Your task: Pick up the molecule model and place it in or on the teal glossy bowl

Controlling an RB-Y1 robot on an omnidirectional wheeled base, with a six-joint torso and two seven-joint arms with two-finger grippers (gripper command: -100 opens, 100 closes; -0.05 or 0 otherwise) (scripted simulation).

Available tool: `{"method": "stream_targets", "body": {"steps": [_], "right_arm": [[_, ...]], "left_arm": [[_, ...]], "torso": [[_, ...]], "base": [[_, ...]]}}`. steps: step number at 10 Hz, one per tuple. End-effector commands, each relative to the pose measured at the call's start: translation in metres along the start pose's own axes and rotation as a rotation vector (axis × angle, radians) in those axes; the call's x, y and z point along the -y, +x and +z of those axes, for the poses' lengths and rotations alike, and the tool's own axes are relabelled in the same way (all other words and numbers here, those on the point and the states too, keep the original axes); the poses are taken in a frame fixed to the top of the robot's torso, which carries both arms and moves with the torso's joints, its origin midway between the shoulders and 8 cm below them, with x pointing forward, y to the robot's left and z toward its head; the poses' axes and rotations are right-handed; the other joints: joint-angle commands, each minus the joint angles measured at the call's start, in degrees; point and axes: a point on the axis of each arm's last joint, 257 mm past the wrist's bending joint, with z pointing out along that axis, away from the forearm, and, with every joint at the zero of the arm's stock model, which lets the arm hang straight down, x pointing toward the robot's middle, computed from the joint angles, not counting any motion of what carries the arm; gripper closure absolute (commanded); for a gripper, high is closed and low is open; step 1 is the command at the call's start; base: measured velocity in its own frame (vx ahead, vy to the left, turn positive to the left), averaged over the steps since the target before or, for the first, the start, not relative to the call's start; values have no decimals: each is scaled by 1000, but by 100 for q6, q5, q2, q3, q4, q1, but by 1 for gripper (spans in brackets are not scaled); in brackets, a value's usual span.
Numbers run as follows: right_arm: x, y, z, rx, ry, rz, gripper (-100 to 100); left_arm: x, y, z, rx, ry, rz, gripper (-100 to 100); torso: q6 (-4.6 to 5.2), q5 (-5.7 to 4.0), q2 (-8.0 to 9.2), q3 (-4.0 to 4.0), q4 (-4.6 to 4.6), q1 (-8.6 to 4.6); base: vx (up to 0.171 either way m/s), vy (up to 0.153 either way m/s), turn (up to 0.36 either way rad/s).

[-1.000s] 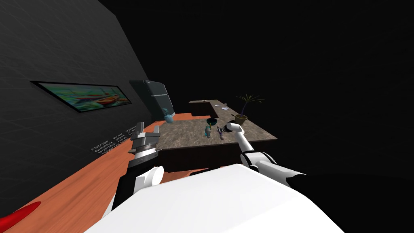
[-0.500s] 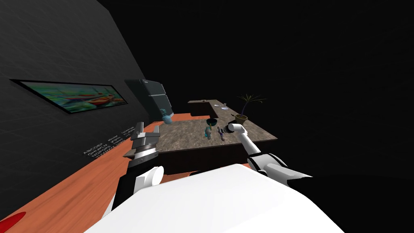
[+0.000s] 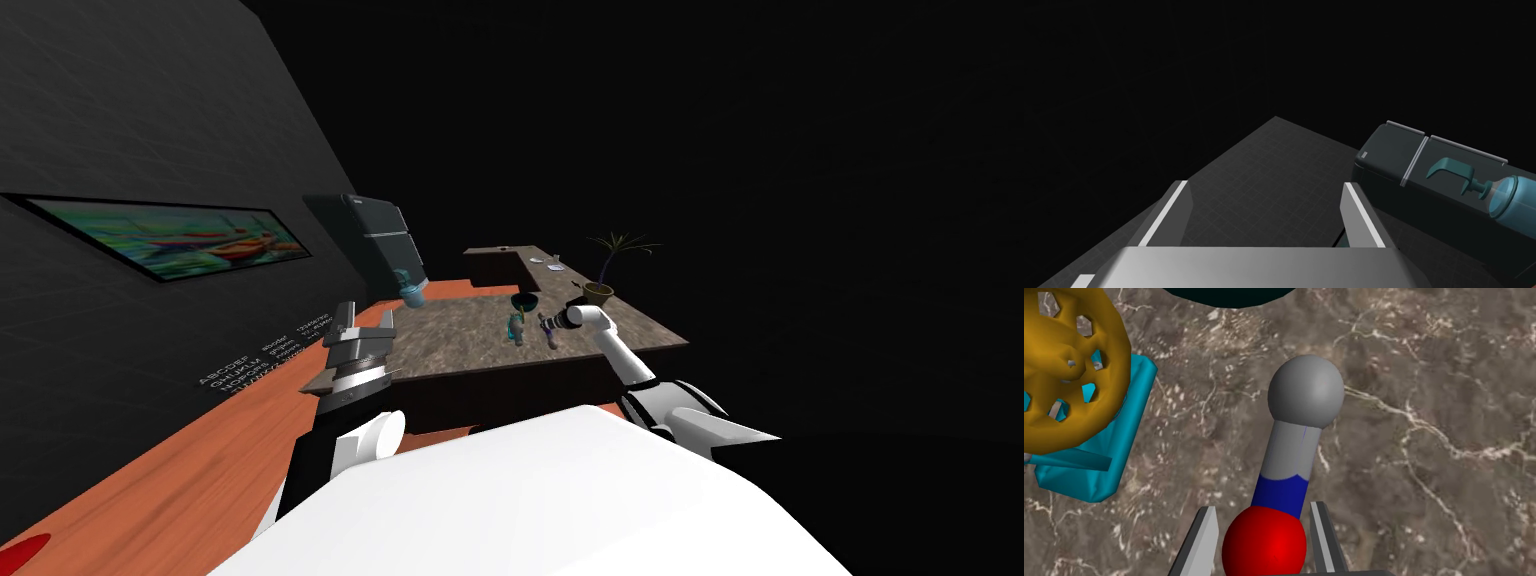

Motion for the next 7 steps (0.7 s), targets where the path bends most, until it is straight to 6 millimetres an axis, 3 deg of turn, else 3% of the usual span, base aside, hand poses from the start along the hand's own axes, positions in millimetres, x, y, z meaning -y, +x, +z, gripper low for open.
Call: {"method": "stream_targets", "body": {"steps": [1,3,5,7], "right_arm": [[-11,24,-11,-40,-22,5,100],[-46,45,-34,-62,-83,41,100],[-67,50,-45,-59,-119,70,100],[-90,52,-57,-51,-157,104,100]], "left_arm": [[0,0,0,0,0,0,0],[0,0,0,0,0,0,0],[0,0,0,0,0,0,0],[0,0,0,0,0,0,0]], "torso": [[0,0,0,0,0,0],[2,3,8,6,3,-3],[5,-3,23,13,4,-28],[-8,4,23,13,4,21]], "base": [[-18,9,114],[-39,-36,187],[-53,-52,222],[-51,47,293]]}}
